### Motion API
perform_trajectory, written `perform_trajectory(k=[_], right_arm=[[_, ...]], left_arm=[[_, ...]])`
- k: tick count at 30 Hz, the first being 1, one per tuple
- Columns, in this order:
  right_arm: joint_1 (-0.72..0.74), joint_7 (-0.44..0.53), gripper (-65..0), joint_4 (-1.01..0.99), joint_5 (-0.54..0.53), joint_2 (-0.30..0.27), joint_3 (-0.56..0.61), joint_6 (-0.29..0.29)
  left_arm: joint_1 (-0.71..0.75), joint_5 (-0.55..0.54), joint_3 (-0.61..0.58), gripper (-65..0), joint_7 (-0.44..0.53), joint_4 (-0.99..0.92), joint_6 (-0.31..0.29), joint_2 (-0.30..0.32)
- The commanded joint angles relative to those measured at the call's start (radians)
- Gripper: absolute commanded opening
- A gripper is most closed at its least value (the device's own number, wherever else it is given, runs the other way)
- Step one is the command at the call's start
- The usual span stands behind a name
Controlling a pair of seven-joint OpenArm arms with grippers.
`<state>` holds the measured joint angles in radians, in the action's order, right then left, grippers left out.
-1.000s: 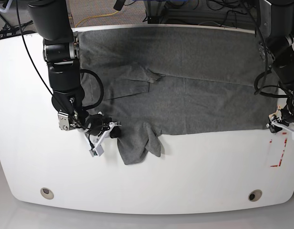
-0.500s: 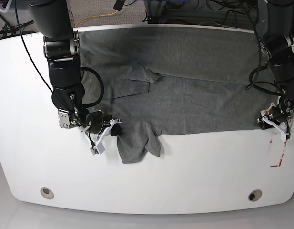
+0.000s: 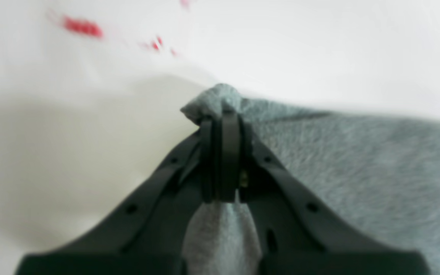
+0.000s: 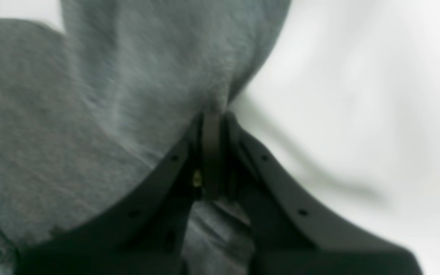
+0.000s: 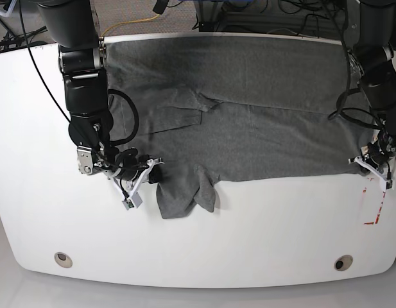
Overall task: Fold the T-shirt properly
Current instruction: 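Release the edge and grasp the shirt's hem corners with both grippers, then fold the hem over toward the collar edge with both grippers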
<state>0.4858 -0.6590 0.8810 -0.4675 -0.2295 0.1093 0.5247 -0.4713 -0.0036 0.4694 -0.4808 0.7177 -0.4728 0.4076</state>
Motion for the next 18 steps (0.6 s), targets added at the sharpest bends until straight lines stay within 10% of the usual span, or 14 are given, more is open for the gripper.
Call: perform_trajectory(k=[1,18], right_arm=[[0.037,0.02,-65.0,0.065,-0.018,-0.031,-0.006,0.008],[-0.052,-0.278,-65.0,0.541,-0.021,-0.095,-0.122,0.015]], left_arm=[[-0.013,-0.014,0.002,-65.0,0.032,0.101,-0.039,0.024],[0.197,-0.019,0.009,-65.0,0.031,0.491,-0.195,0.003]])
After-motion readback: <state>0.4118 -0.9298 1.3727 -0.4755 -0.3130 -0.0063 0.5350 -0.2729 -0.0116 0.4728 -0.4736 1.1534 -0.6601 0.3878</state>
